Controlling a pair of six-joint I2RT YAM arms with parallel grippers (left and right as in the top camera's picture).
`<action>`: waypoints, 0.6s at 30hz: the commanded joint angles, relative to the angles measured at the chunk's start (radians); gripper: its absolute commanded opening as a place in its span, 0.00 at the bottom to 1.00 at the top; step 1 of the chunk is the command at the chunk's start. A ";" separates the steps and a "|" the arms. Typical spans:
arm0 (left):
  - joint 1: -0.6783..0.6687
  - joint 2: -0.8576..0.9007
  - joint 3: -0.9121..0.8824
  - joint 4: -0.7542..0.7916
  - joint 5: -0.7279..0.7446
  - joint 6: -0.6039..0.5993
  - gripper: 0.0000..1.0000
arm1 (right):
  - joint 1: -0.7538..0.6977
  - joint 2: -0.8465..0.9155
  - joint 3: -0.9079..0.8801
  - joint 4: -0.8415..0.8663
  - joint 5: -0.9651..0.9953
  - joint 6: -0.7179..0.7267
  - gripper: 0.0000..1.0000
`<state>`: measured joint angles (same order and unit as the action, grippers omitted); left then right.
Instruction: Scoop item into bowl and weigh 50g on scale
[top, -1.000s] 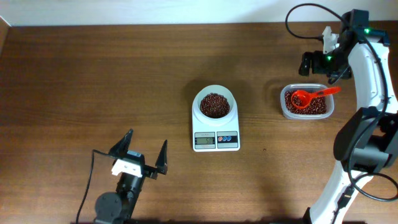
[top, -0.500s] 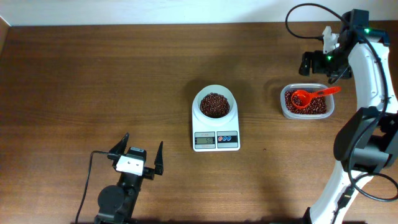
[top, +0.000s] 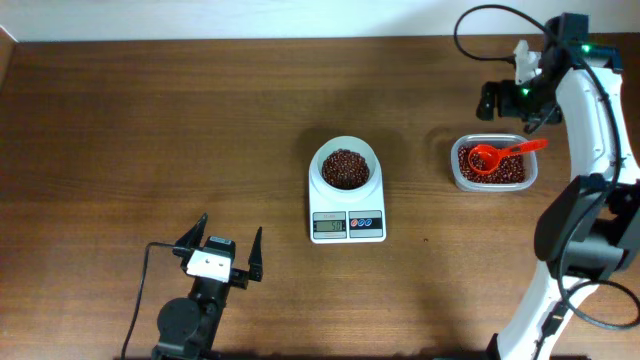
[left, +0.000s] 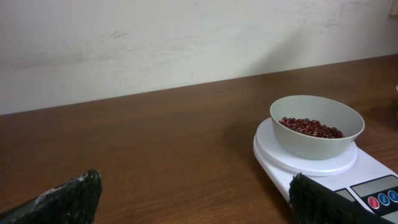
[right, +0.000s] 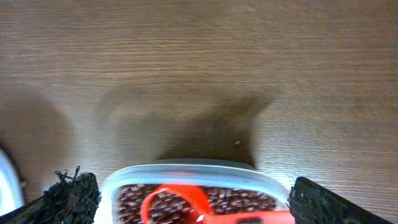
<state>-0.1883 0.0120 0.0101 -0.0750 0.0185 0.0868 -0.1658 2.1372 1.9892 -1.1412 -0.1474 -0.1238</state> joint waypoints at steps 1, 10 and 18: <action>0.006 -0.007 -0.002 -0.009 -0.015 0.016 0.99 | 0.078 -0.195 -0.003 0.000 -0.006 0.000 0.99; 0.006 -0.007 -0.002 -0.009 -0.015 0.016 0.99 | 0.119 -0.770 -0.003 -0.001 -0.002 0.000 0.99; 0.006 -0.007 -0.002 -0.009 -0.015 0.016 0.99 | 0.119 -0.875 -0.315 -0.048 0.215 -0.045 0.99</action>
<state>-0.1883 0.0101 0.0105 -0.0750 0.0181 0.0868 -0.0448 1.2987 1.8370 -1.2850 0.0940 -0.1612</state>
